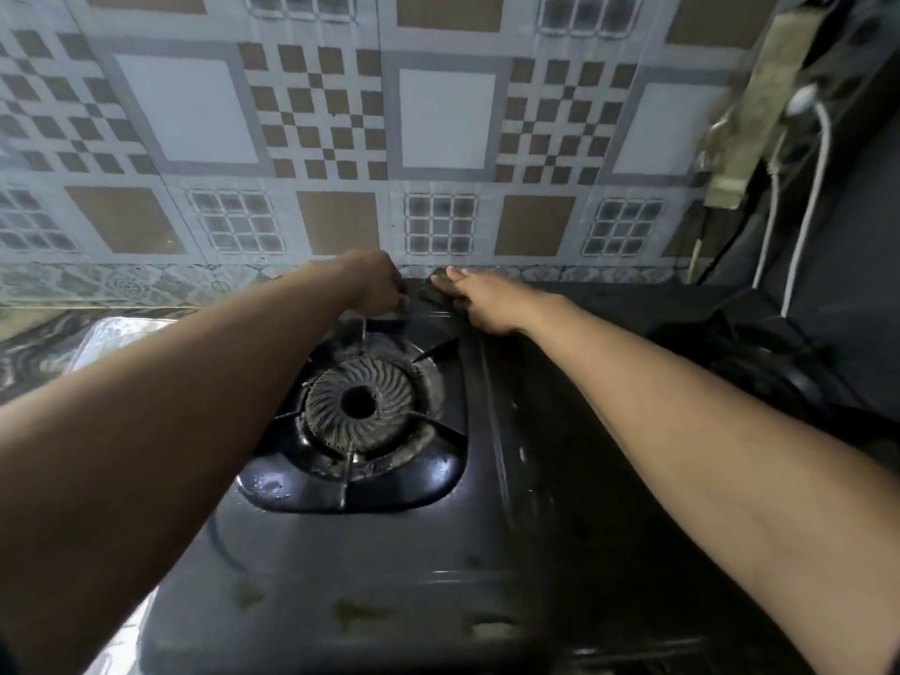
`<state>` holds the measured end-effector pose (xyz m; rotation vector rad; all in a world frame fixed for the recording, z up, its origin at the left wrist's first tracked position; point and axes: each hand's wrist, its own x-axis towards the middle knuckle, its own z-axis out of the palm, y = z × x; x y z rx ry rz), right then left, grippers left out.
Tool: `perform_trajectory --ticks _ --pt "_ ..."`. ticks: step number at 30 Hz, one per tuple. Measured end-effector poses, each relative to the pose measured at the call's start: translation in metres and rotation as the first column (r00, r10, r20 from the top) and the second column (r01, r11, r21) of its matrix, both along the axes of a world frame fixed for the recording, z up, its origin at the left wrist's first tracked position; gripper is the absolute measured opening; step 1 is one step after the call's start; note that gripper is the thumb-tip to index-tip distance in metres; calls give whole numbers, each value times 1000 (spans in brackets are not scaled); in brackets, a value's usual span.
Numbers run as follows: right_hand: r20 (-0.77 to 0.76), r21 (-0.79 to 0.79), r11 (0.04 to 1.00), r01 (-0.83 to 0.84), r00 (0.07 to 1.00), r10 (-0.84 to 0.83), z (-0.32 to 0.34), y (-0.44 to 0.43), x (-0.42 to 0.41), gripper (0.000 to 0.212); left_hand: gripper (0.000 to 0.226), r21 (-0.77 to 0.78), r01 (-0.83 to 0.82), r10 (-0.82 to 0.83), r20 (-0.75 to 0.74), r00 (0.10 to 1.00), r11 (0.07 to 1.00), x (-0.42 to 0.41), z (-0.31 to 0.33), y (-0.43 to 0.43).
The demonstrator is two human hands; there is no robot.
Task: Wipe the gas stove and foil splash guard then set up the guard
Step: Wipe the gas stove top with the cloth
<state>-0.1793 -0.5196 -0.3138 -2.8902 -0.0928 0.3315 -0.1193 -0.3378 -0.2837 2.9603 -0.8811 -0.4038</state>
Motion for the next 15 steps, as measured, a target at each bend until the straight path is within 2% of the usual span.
perform_trajectory --ticks 7,12,15 --pt "-26 -44 999 -7 1000 6 -3 -35 -15 68 42 -18 -40 41 26 999 999 -10 -7 -27" --pt "-42 37 997 73 997 -71 5 -60 -32 70 35 -30 -50 50 17 999 998 -22 -12 -54" --pt "-39 17 997 79 996 -78 4 -80 -39 77 41 -34 -71 71 19 997 997 -30 -13 -69"
